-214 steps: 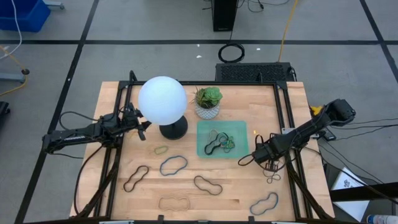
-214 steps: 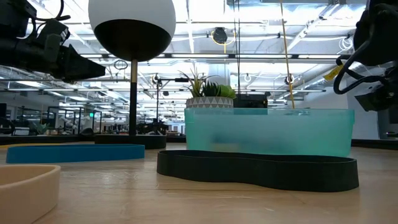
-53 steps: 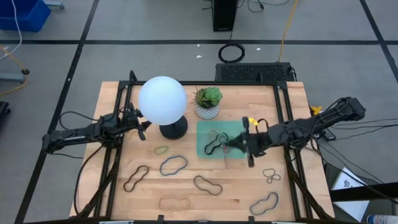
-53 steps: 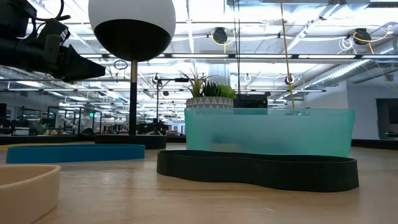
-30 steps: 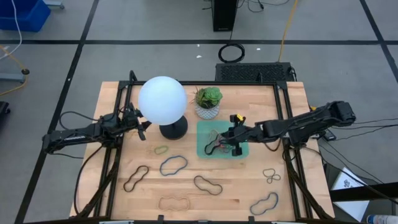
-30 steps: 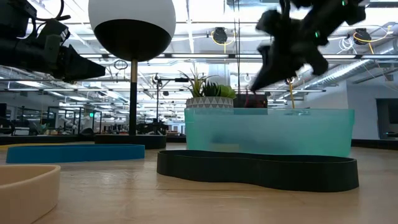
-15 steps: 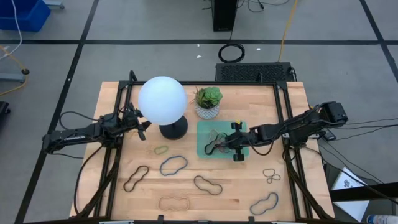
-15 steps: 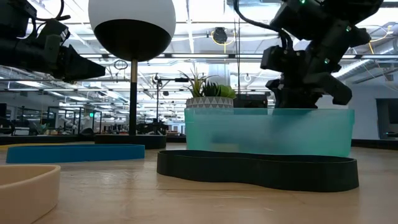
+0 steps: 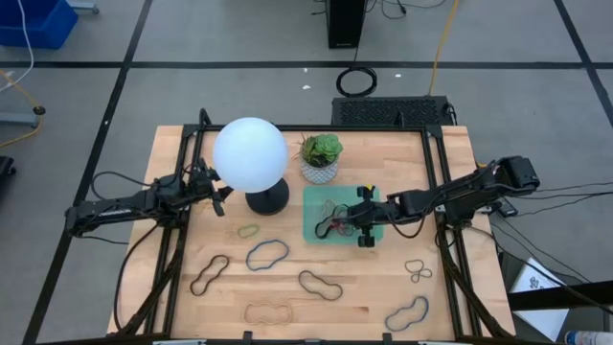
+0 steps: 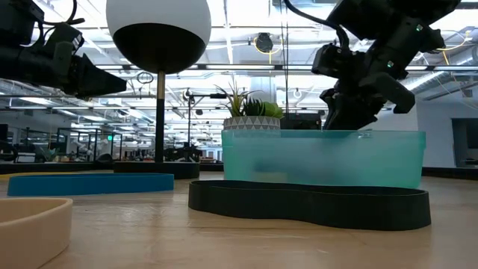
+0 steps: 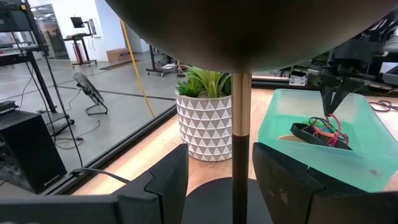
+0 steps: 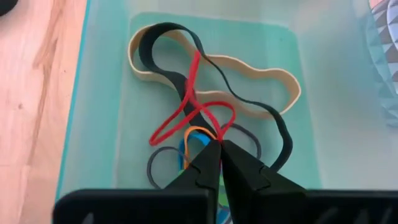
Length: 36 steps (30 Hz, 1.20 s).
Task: Pick and place rubber bands into bin
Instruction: Put the red rubber band into the blue bin, then put the violet rubber band into the blue bin
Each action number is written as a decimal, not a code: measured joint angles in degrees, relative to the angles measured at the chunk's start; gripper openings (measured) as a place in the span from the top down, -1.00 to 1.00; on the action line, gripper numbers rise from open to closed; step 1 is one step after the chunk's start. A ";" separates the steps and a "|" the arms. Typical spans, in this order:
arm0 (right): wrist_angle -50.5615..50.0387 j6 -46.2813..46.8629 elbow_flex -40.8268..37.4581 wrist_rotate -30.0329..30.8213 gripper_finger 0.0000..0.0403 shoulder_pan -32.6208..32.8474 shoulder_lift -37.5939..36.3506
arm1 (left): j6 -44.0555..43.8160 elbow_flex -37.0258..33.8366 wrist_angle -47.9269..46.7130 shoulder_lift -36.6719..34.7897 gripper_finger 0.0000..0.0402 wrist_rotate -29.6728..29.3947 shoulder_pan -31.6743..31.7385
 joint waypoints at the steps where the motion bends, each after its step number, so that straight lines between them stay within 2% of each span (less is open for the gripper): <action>1: -0.12 0.32 0.00 -0.01 0.91 0.00 0.00 | -0.01 0.00 0.00 0.00 0.07 -0.01 -0.01; 13: -0.10 1.38 0.00 -0.05 0.34 0.00 0.02 | 0.00 0.00 0.00 0.00 0.07 0.01 0.01; 17: -0.12 1.30 0.00 -0.36 0.21 0.32 -1.10 | 0.00 0.00 -0.02 0.00 0.07 0.01 -0.01; 26: -0.97 1.27 0.02 -0.52 0.17 3.26 -9.28 | 0.04 0.00 -0.03 -0.02 0.07 0.01 0.01; 30: -4.22 2.01 0.03 -4.59 0.18 6.36 -13.99 | 0.04 0.00 -0.04 -0.02 0.07 0.01 0.01; 36: -13.10 14.18 0.04 -4.99 0.18 12.40 -18.80 | 0.04 0.00 -0.07 -0.02 0.07 0.00 0.00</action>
